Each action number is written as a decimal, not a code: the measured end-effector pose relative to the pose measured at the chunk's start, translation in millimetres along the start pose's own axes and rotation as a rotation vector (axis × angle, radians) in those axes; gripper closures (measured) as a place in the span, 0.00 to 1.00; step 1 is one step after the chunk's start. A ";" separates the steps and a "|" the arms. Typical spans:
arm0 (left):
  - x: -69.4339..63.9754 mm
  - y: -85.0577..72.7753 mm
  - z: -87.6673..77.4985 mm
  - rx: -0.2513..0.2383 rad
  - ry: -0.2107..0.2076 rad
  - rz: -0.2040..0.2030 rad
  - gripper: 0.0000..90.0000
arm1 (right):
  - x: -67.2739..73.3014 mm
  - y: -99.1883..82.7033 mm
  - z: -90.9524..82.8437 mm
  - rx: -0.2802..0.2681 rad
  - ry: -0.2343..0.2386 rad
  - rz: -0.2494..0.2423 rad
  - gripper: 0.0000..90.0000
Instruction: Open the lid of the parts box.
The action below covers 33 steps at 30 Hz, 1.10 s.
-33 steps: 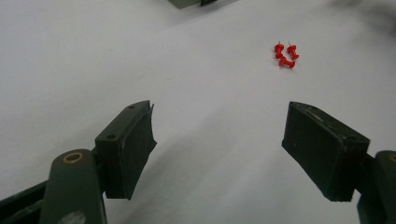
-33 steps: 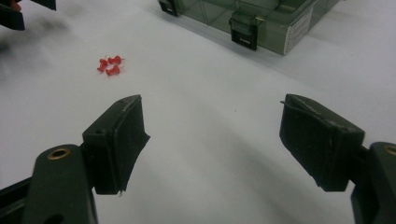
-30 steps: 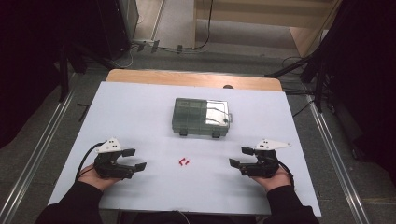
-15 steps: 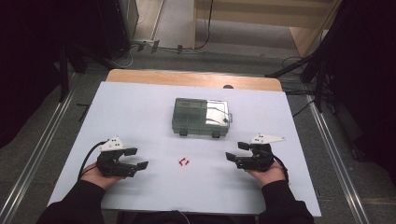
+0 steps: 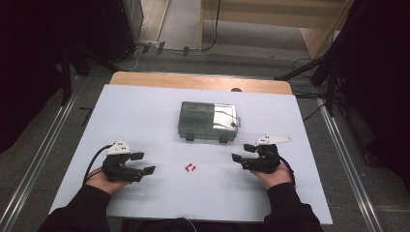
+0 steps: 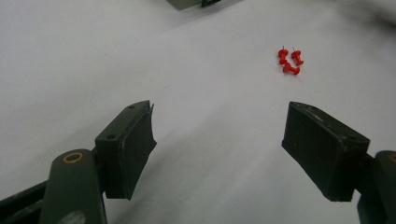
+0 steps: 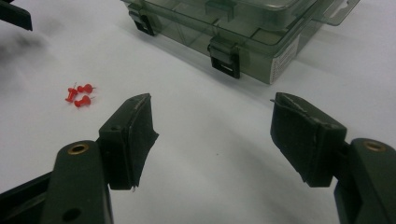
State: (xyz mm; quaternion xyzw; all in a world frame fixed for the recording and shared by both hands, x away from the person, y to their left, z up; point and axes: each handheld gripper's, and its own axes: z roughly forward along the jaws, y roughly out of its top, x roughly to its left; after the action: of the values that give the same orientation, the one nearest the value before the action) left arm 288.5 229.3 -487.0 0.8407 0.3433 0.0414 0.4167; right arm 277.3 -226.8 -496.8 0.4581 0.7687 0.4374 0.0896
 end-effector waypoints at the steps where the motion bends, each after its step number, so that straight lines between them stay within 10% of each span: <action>1: 0.0 0.1 0.6 0.001 -0.003 0.006 0.26 | -0.1 0.3 0.6 -0.002 -0.002 0.003 0.35; 18: 0.5 0.7 0.5 0.000 -0.001 0.004 0.26 | -9.6 12.4 16.3 0.010 -0.047 0.010 0.45; 33: 1.1 2.9 1.8 0.010 -0.006 0.007 0.26 | -15.2 22.6 21.1 0.023 -0.066 0.021 0.80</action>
State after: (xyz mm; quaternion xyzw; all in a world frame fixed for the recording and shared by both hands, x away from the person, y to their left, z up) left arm 291.5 227.5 -486.2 0.8440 0.3393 0.0387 0.4135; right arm 311.3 -221.8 -496.4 0.4815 0.7653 0.4140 0.1051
